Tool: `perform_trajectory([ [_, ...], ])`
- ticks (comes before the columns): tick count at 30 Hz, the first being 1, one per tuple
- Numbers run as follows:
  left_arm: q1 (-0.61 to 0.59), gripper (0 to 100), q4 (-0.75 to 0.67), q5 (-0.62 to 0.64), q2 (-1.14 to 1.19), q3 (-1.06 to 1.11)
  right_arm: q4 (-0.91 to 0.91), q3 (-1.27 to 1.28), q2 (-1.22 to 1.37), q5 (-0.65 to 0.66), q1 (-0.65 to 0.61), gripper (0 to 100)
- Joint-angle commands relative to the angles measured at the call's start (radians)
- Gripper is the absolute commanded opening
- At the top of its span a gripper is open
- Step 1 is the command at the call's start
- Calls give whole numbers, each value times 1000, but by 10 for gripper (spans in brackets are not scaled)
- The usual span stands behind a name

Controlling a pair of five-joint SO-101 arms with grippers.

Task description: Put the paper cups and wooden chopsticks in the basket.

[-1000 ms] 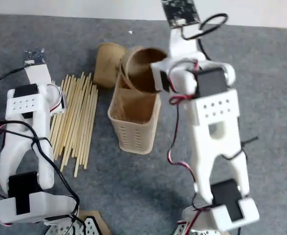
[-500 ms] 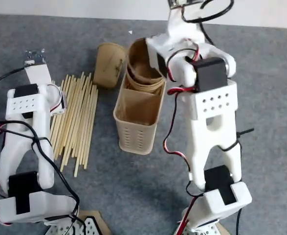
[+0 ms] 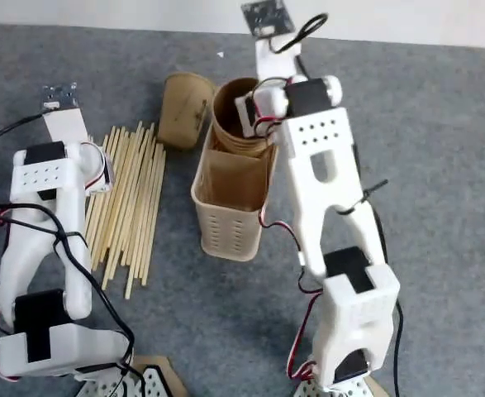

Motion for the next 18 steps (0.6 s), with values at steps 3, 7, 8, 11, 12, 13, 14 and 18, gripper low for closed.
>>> perform_trajectory([
  [3,10,150,-9,11,-4,-5,-4,15,53,6,21,260],
  [7,10,150,-14,11,-4,-5,21,2,48,3,24,260],
  [8,10,150,-15,11,-4,-5,33,-21,28,5,31,260],
  [11,4,149,-15,5,-12,-19,107,-147,-64,5,48,260],
  [12,5,150,-15,5,-13,-25,147,-186,-97,5,62,260],
  [13,8,150,-9,5,-13,-48,185,-228,-130,5,74,260],
  [14,8,150,-8,3,-13,-74,225,-271,-168,5,85,260],
  [18,8,151,21,-75,-4,-209,323,-360,-332,21,182,260],
])
